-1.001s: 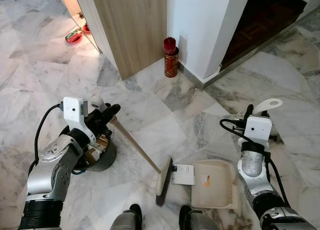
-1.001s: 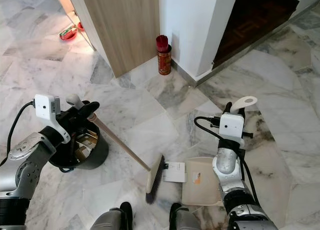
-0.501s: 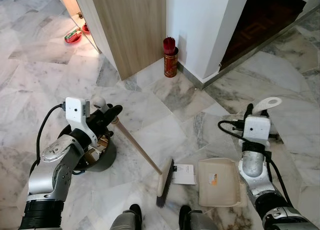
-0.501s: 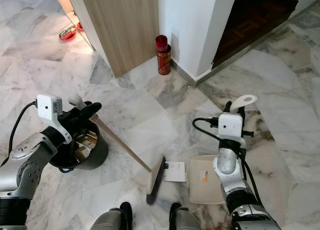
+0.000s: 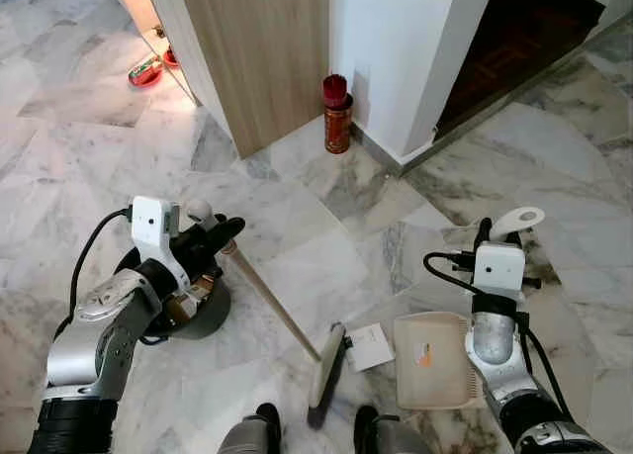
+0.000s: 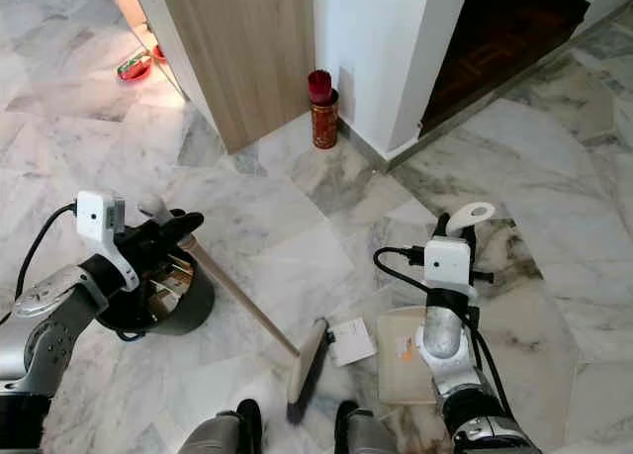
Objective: Sweep floor
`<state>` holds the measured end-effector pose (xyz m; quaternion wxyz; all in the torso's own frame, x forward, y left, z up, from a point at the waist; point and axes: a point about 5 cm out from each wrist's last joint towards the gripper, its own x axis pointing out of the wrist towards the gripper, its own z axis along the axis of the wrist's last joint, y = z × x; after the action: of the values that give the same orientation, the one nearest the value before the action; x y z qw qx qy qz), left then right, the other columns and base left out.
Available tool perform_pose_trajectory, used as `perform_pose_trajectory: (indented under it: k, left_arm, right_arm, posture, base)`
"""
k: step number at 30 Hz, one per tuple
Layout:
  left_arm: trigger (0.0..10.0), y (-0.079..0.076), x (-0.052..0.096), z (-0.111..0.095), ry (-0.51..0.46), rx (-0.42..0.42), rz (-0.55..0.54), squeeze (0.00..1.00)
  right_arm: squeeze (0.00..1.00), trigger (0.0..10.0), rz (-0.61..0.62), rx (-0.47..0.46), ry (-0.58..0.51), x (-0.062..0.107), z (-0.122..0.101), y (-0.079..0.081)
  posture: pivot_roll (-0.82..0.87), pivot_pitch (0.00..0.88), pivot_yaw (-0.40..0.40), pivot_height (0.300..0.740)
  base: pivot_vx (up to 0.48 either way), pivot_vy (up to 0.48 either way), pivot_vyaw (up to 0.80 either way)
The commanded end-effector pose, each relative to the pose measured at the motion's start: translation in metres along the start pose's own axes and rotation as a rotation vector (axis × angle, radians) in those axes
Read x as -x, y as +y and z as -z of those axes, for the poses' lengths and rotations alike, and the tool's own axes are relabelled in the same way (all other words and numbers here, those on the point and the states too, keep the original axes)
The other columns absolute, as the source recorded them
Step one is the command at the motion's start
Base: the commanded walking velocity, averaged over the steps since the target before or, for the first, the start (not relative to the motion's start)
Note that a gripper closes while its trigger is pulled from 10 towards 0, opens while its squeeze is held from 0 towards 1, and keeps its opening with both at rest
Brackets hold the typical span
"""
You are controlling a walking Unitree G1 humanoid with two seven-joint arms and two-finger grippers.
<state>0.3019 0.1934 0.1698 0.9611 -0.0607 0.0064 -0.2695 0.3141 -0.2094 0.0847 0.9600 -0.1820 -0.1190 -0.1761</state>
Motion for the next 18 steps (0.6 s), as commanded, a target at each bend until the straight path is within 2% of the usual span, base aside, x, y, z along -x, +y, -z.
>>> perform_pose_trajectory:
  k: [1,5,10,12,16,18]
  left_arm:
    - [10.0,0.001,0.006,0.002,0.028,0.007,0.022,0.00]
    - [10.0,0.000,0.008,0.008,0.069,0.013,0.043,0.00]
    - [10.0,-0.004,0.005,0.012,0.072,0.042,0.068,0.00]
    - [10.0,-0.006,0.002,0.013,0.065,0.068,0.076,0.00]
    - [10.0,-0.014,-0.007,0.011,-0.002,0.174,0.109,0.00]
    - [10.0,-0.015,-0.009,0.009,-0.018,0.192,0.115,0.00]
  right_arm:
    - [0.00,10.0,-0.061,0.041,0.135,0.027,0.026,0.007]
    - [0.00,10.0,-0.085,0.038,0.163,0.037,0.031,0.013]
    - [0.00,10.0,-0.100,0.033,0.170,0.041,0.032,0.017]
    - [0.00,10.0,-0.101,0.030,0.172,0.041,0.032,0.018]
    - [0.00,10.0,-0.100,0.026,0.170,0.038,0.030,0.018]
    - [0.00,10.0,-0.099,0.026,0.169,0.037,0.030,0.017]
  posture:
    - [0.20,0.318,0.072,0.740]
    - [0.20,0.321,0.075,0.740]
    - [0.20,0.323,0.075,0.740]
    - [0.20,0.321,0.075,0.740]
    - [0.19,0.318,0.074,0.740]
    - [0.19,0.317,0.074,0.740]
  base:
    - [0.000,0.000,0.00]
    - [0.000,0.000,0.00]
    - [0.000,0.000,0.00]
    - [0.000,0.000,0.00]
    - [0.000,0.000,0.00]
    - [0.000,0.000,0.00]
